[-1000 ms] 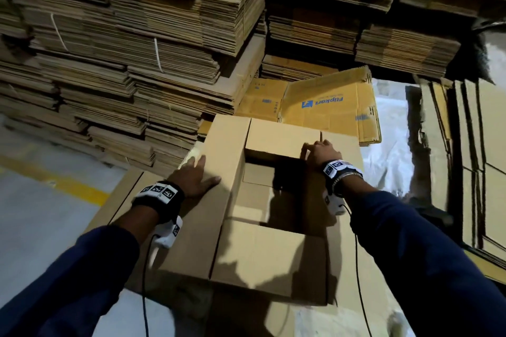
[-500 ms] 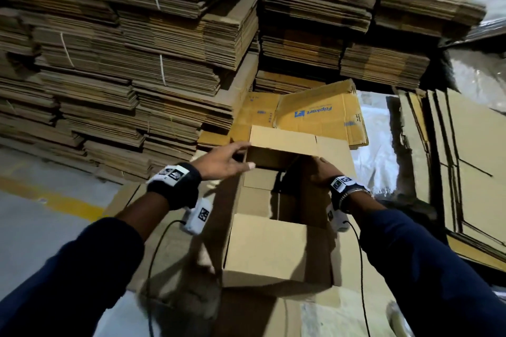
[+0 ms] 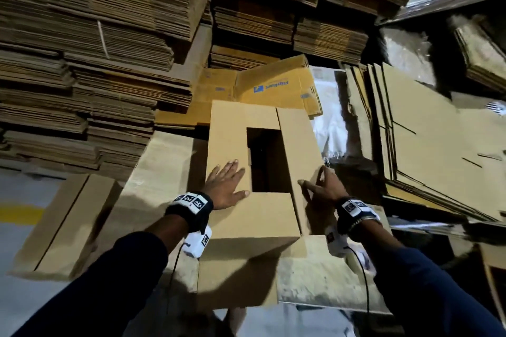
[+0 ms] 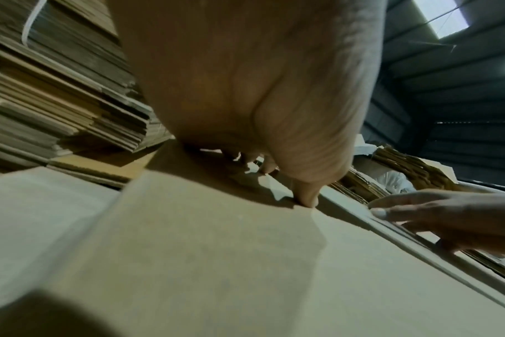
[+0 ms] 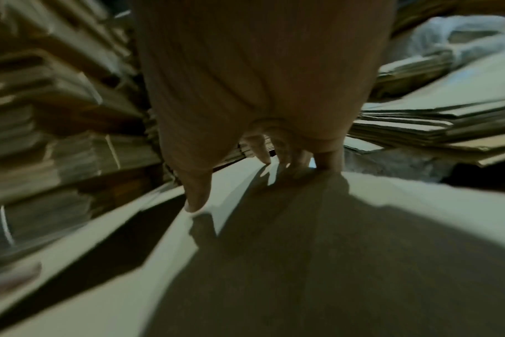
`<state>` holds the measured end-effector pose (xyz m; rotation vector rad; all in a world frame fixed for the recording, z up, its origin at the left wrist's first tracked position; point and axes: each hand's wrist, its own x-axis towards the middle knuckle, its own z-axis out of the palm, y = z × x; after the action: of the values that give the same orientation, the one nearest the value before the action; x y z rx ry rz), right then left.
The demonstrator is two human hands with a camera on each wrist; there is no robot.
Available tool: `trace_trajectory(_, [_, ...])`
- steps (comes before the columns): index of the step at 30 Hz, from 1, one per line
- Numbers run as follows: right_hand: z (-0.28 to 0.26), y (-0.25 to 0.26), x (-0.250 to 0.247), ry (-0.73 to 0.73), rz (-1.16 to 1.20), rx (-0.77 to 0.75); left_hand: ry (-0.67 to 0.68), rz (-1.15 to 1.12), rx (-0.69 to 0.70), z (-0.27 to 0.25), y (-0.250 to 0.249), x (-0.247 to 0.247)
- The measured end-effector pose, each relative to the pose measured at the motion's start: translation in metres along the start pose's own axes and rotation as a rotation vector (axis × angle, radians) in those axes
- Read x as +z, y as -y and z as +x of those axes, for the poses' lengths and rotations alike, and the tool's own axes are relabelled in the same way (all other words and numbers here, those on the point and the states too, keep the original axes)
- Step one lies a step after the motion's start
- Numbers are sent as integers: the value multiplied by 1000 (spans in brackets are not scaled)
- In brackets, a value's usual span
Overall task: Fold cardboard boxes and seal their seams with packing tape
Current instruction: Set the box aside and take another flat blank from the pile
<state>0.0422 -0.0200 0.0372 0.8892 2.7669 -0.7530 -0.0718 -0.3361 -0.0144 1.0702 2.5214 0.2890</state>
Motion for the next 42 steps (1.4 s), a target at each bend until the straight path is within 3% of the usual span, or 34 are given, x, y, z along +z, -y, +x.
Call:
trace_trajectory(6, [-20,27,-54,-146,227,-119,37,-4,11,2,4,-1])
trace_trajectory(11, [-38,71,-58,13,363,-266,37,-97,29,-7,5,-5])
trace_trajectory(19, [-59,112,-27,168,588,-131,-15,-189,22,-44,24,7])
trace_trajectory(23, [-74,115,3,203,377,-137,-53,-186,2,-51,20,13])
trace_trajectory(29, [-82,89,59,285,-109,-380,-78,-182,-14,-54,9,21])
trace_trajectory(33, [-97,70,106,79,-471,-397,-61,-243,-38,-57,9,25])
trace_trajectory(42, [-107,70,107,44,-182,-198,-90,-287,-14,-50,14,30])
